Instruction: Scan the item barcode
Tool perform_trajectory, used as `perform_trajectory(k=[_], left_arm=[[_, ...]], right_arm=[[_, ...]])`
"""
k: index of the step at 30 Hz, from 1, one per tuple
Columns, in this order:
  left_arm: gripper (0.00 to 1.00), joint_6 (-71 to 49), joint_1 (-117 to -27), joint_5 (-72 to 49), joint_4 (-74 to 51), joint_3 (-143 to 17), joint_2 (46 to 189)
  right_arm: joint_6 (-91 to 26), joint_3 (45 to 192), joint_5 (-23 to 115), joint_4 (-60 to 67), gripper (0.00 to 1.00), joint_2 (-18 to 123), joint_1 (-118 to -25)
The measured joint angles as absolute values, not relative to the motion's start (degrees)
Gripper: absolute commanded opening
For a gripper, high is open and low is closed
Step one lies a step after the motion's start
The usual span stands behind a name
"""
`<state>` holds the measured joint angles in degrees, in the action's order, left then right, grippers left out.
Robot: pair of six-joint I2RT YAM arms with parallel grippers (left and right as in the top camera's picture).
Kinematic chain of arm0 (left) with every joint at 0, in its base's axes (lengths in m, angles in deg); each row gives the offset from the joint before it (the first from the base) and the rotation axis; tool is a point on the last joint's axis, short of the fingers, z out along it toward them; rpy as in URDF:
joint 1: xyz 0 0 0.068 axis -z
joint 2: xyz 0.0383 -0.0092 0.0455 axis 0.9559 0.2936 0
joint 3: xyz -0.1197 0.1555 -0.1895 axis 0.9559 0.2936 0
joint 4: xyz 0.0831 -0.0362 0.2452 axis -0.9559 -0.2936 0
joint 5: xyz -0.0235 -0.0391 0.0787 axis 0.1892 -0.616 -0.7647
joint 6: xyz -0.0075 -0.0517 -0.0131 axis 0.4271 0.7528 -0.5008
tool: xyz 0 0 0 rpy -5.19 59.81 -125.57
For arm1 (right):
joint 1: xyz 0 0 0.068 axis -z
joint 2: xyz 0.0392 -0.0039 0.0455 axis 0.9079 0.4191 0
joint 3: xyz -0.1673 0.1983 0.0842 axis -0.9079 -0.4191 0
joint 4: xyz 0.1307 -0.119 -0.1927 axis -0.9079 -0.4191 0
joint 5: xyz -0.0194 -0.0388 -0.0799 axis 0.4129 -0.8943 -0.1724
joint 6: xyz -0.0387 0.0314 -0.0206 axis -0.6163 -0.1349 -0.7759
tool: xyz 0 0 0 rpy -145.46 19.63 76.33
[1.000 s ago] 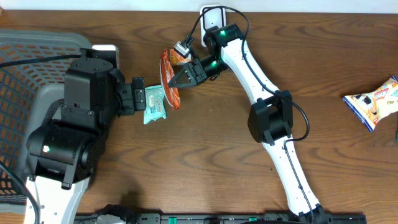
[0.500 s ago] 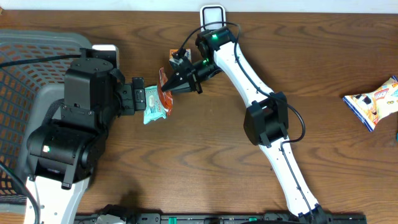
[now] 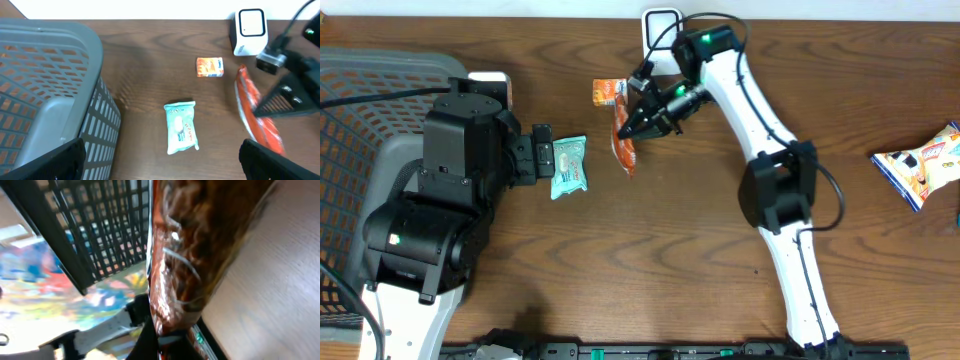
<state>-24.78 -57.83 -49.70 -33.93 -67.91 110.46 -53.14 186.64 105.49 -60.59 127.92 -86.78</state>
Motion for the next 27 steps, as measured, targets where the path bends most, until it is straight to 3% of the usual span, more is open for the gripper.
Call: perform_trajectory(k=[6, 12, 19, 27], left_arm=[[0.98, -24.78, -57.83, -49.68, -33.97, -67.91, 110.46], [0.98, -24.78, -57.83, -49.7, -33.95, -67.91, 110.46], [0.98, -24.78, -57.83, -49.7, -33.99, -67.91, 110.46], [0.98, -24.78, -57.83, -49.68, -33.97, -67.91, 110.46]], right_arm=[[-62.26, 166.31, 100.4, -60.98, 0.01, 106.94, -85.6], [-73.38, 142.38, 104.07, -60.43, 0.01, 89.89, -76.46], [-76.68, 115.82, 116.7, -55.65, 0.01, 96.14, -66.17], [-77.58, 112.04, 123.92, -57.02, 0.01, 101.36, -64.6]])
